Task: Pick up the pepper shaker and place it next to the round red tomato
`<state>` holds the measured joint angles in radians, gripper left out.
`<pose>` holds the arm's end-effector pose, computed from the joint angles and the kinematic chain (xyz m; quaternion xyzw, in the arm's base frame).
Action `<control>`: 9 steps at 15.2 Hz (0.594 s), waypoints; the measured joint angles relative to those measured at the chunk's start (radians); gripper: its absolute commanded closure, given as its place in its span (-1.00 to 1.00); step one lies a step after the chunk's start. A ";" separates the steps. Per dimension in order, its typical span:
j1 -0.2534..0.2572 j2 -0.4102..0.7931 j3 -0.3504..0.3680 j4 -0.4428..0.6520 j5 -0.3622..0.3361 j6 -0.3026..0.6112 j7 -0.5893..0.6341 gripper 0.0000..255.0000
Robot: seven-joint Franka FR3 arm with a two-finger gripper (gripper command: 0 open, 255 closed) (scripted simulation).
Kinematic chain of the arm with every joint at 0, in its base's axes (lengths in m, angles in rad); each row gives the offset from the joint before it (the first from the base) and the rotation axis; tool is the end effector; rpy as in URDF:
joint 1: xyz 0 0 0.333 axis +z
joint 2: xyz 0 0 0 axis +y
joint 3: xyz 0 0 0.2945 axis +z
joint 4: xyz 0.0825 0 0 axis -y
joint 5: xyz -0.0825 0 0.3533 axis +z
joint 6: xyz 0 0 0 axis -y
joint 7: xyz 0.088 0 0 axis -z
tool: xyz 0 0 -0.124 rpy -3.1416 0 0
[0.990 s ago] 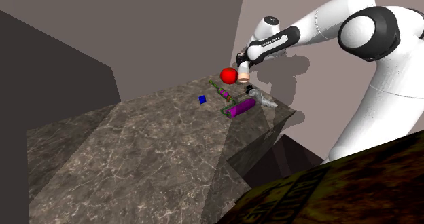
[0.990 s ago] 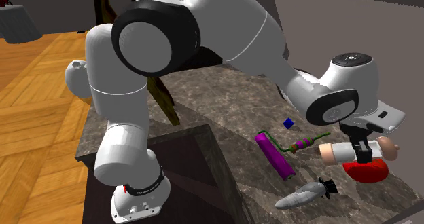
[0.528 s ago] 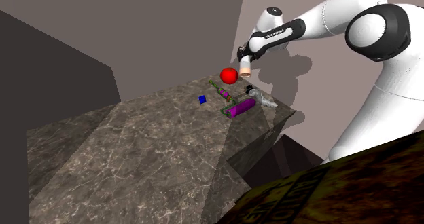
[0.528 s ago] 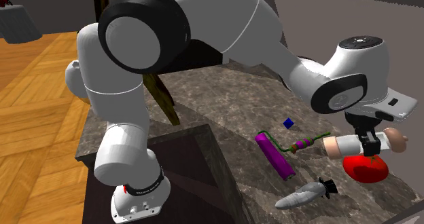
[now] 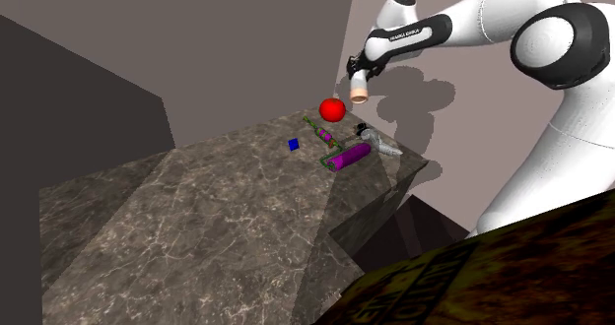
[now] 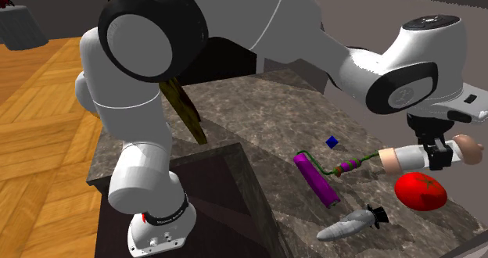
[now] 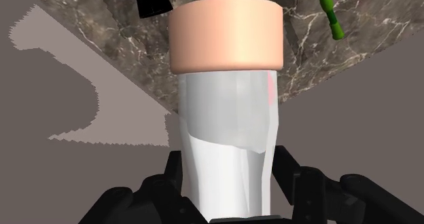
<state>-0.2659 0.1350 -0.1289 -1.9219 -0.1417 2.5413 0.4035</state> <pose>0.5622 -0.2309 0.4535 0.9110 -0.3303 0.2397 0.0601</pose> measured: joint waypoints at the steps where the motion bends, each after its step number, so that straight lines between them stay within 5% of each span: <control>1: 0.000 -0.004 0.000 0.008 0.001 -0.012 -0.001 1.00; 9: 0.002 -0.026 0.004 0.089 0.011 -0.115 -0.015 1.00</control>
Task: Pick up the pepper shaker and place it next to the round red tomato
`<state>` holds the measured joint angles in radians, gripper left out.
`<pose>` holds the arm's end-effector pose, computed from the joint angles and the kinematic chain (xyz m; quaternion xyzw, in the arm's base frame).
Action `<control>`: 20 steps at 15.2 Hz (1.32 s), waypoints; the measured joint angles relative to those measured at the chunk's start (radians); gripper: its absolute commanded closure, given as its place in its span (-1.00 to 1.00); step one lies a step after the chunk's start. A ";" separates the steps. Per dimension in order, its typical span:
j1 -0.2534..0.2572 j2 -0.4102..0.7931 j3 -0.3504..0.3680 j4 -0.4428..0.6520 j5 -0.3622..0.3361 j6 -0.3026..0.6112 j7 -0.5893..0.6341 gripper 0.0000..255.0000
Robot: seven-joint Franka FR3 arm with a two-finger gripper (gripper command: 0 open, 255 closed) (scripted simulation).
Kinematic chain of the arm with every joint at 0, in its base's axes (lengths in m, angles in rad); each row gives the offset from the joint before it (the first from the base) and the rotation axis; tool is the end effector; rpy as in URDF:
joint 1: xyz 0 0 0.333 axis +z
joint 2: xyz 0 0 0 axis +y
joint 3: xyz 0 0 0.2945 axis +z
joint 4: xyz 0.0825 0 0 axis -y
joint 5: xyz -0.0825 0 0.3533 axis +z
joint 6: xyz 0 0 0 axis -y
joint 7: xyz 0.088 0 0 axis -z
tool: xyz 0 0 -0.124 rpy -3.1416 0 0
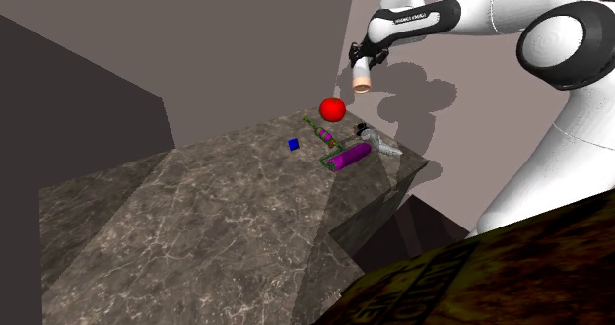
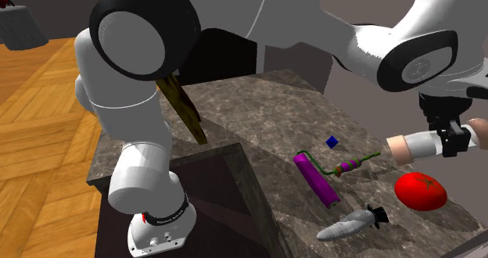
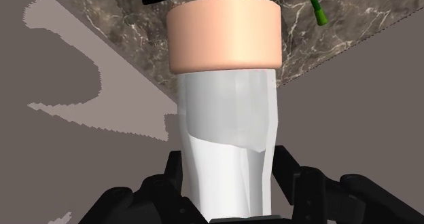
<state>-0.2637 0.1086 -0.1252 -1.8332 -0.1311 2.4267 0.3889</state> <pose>0.5635 -0.2301 0.4976 0.9109 -0.3304 0.2397 0.0600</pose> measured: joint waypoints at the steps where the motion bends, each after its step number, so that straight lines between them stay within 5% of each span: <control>1: 0.001 -0.007 0.000 0.001 0.000 -0.008 0.000 1.00; 12: -0.106 -0.156 -0.095 -0.164 0.113 0.023 -0.273 1.00; 20: -0.115 -0.145 -0.109 -0.250 0.134 0.119 -0.310 1.00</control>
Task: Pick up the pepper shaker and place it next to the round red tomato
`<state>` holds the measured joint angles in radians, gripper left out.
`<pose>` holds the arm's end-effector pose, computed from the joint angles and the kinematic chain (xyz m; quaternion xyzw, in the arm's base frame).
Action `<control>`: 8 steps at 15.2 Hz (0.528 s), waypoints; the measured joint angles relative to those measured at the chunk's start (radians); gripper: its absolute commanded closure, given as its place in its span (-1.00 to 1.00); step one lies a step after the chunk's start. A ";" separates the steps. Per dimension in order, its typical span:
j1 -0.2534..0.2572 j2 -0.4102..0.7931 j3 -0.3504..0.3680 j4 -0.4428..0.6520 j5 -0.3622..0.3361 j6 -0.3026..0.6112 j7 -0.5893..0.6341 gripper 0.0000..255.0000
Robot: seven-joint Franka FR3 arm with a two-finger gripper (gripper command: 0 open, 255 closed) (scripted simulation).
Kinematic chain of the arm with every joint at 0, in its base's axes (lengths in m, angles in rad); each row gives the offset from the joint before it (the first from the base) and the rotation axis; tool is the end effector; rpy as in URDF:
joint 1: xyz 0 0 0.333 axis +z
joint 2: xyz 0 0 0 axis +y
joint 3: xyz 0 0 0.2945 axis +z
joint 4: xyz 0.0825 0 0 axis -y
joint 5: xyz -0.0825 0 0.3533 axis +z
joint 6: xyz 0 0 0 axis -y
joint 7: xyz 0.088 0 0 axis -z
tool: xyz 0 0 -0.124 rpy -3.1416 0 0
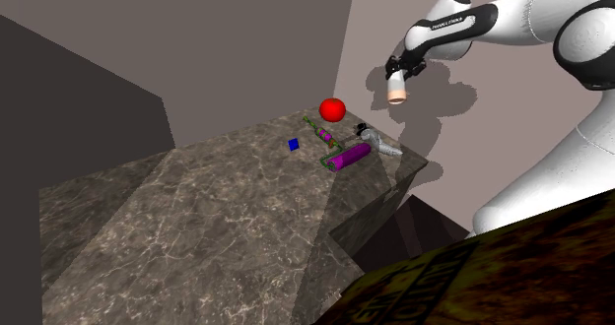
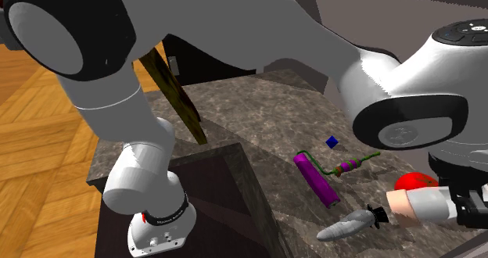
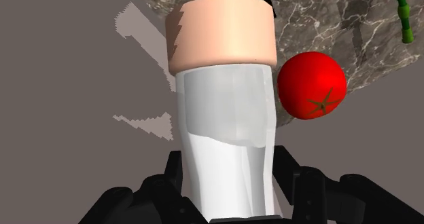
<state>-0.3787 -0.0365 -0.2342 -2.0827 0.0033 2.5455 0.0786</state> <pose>0.4577 -0.3233 0.4747 0.9111 -0.3304 0.2392 0.0599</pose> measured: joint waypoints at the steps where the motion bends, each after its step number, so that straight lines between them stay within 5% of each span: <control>1: 0.000 0.003 -0.001 -0.011 0.002 0.014 -0.003 1.00; 8: 0.000 0.040 -0.001 -0.065 0.019 0.104 -0.013 1.00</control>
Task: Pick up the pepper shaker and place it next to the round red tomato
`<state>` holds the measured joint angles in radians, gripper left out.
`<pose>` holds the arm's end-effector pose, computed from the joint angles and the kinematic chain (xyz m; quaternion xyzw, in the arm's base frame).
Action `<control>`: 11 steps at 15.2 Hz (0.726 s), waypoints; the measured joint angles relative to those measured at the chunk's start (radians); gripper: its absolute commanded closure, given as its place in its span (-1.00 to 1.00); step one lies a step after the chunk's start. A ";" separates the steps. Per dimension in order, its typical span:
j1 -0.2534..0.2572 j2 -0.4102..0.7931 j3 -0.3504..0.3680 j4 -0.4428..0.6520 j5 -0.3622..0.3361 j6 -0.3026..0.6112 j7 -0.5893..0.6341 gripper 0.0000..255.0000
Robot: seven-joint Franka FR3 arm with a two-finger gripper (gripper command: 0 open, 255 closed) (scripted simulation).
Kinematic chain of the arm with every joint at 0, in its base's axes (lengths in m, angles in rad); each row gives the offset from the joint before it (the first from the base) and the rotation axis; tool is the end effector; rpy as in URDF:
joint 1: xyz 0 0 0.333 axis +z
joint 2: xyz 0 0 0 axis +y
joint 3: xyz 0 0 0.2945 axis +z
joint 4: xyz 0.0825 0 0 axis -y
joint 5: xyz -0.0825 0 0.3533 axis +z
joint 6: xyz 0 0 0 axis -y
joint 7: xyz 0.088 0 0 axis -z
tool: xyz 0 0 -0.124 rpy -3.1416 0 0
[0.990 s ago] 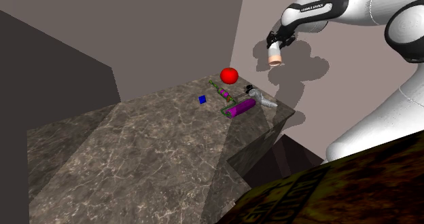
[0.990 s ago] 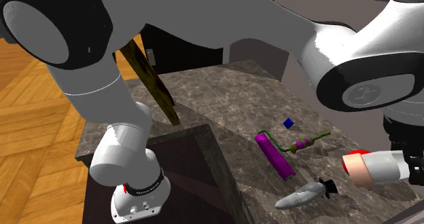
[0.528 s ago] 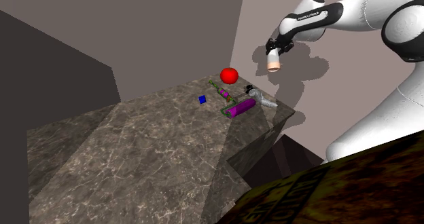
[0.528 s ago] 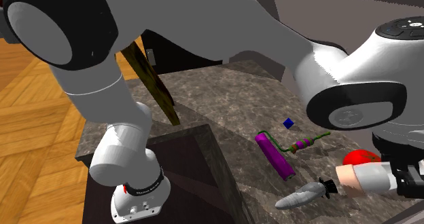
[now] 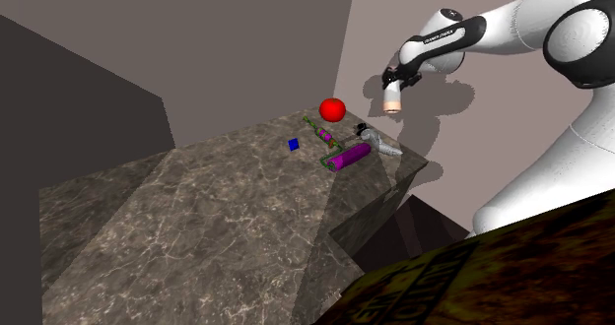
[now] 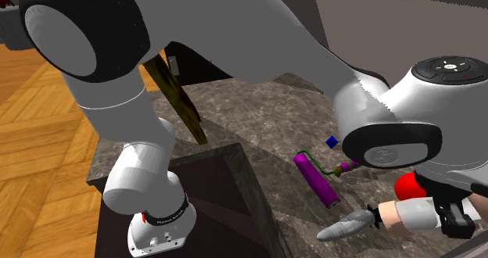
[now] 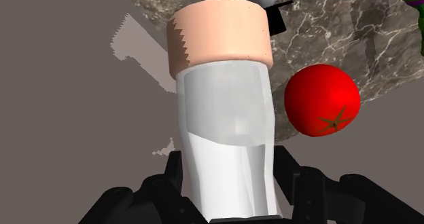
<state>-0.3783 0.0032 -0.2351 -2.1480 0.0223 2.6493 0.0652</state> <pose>0.4583 -0.3230 0.4356 0.9111 -0.3302 0.2393 0.0598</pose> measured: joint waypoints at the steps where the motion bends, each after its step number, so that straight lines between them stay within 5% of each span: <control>1: 0.000 0.005 0.000 -0.008 0.003 0.012 -0.003 1.00; 11: -0.004 0.081 0.005 -0.067 0.053 0.146 -0.041 1.00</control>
<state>-0.3818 0.0843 -0.2305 -2.2153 0.0757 2.7948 0.0242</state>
